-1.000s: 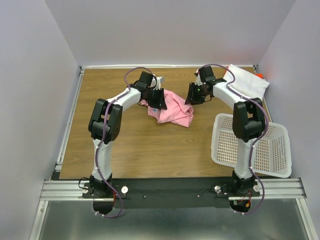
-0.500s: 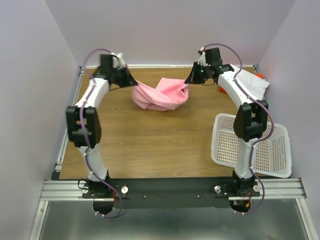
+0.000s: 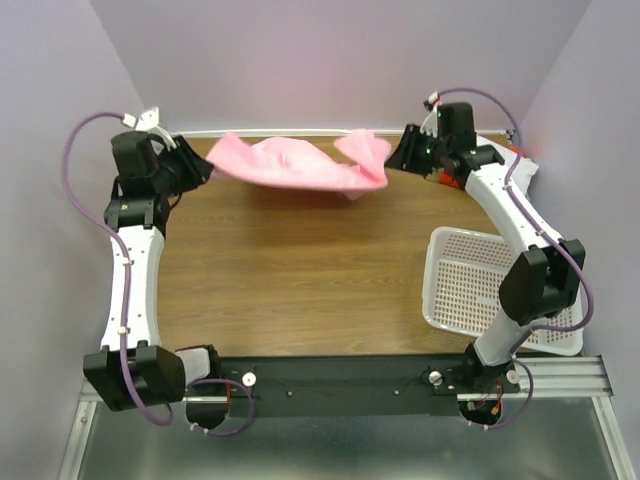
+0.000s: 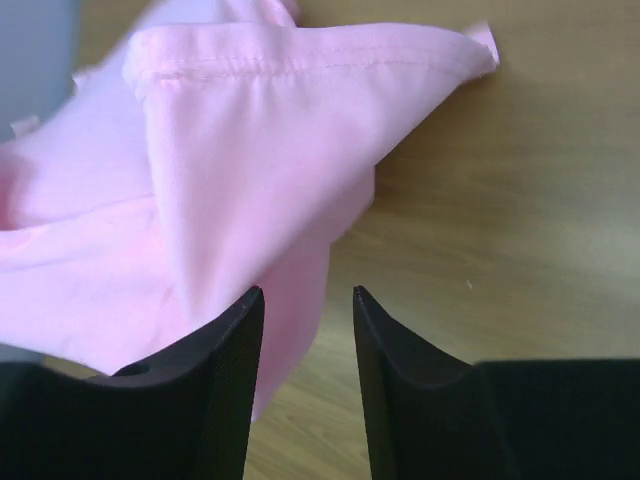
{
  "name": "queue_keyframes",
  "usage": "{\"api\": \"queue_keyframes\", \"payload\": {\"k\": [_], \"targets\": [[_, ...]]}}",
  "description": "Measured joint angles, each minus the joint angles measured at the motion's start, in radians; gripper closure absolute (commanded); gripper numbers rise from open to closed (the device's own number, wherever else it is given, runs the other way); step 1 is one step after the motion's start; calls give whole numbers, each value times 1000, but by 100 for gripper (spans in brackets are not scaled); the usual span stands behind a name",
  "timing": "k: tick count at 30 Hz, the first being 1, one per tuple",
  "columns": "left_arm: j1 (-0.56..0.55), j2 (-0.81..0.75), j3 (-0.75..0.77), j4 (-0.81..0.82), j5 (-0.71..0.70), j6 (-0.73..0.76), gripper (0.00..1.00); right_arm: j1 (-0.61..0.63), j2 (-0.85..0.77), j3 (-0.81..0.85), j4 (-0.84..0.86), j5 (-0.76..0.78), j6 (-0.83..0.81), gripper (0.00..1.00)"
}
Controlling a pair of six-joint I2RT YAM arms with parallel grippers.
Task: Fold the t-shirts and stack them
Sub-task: Flatten the tshirt out
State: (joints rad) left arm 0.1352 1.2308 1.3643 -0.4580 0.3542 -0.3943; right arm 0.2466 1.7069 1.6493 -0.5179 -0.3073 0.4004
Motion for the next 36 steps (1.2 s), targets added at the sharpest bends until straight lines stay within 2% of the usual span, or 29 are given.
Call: {"api": "queue_keyframes", "payload": {"k": [1, 3, 5, 8, 13, 17, 24, 30, 36], "targets": [[4, -13, -59, -29, -19, 3, 38, 0, -1, -48, 3, 7, 4, 42], [9, -2, -138, -52, -42, 0, 34, 0, 18, -145, -14, 17, 16, 36], [10, 13, -227, -111, -65, 0, 33, -3, 50, -195, -43, 27, 19, 35], [10, 31, -262, -169, -76, 7, 34, -5, 88, -199, -68, 33, 20, 35], [-1, 103, -180, -149, -68, 21, 34, -2, 130, -91, -74, 27, 10, 35], [-37, 218, -115, -90, -50, 28, 34, 24, 196, 23, -52, 21, -7, 35], [-184, 404, -45, -38, -30, 28, 35, 105, 348, 97, -46, 34, -21, 36], [-316, 524, 38, -16, -19, 32, 36, 113, 459, 127, -56, 64, -44, 36], [-352, 619, 97, -16, -51, 53, 38, 106, 507, 195, -60, 79, -55, 37]]}}
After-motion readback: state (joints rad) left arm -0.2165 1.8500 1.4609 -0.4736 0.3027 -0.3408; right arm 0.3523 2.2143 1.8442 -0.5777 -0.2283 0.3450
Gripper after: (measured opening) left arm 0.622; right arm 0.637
